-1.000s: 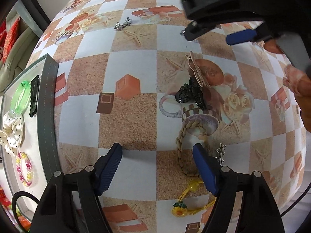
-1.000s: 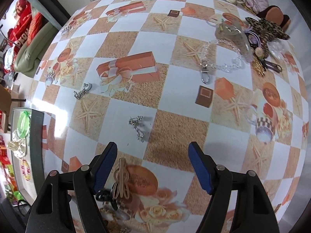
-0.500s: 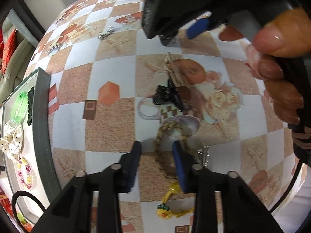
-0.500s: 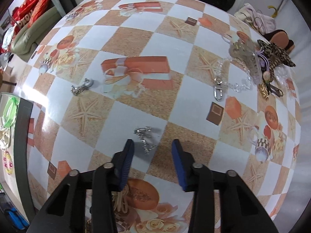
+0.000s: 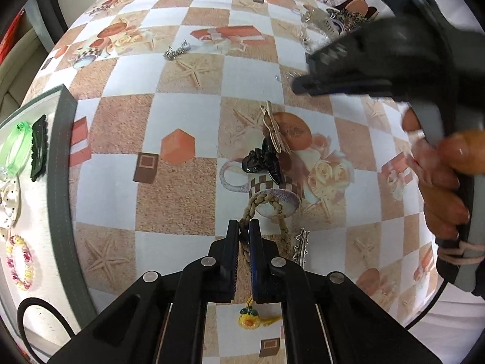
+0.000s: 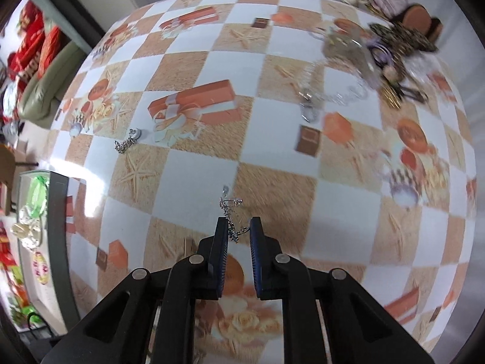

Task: Organize jewelry
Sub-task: 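Grasp the braided cord with the left tool while the right tool grasps the silver chain, then carry the braided cord into the tray with the left tool while the right tool carries the silver chain there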

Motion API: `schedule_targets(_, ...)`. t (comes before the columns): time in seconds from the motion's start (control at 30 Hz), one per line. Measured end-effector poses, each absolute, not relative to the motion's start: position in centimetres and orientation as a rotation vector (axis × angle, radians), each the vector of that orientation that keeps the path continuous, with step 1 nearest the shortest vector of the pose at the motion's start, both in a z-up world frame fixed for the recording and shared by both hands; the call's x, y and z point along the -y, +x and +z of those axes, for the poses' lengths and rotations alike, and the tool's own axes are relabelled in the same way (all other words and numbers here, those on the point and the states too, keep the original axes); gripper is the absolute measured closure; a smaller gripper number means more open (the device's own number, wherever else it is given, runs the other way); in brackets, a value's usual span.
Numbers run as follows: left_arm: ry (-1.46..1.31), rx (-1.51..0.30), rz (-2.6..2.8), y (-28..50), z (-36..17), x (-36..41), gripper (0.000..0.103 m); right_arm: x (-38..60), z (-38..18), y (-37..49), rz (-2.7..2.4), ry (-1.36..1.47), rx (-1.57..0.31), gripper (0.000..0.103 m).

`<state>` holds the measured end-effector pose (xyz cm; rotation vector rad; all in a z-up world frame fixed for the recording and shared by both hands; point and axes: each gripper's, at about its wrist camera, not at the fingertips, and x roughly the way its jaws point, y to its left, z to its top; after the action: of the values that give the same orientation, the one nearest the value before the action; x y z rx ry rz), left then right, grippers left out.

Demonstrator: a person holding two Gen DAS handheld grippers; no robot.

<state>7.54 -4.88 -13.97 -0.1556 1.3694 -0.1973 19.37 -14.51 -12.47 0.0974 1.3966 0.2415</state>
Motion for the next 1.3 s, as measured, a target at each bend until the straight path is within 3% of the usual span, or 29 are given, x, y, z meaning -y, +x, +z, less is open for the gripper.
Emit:
schedule_targets(0.63, -0.185, -1.302, -0.212, 1.9, -8.8, 0.4, 0.092, 18.3, -7.7, 12.5, 0.213, 0.26, -1.397, 0.088)
schedule_targets(1.3, -0.279, -1.231, -0.092, -2.2, -5.9, -9.2, 0.092, 8.4, -1.9, 10.7, 0.363, 0.195, -1.358, 0.088)
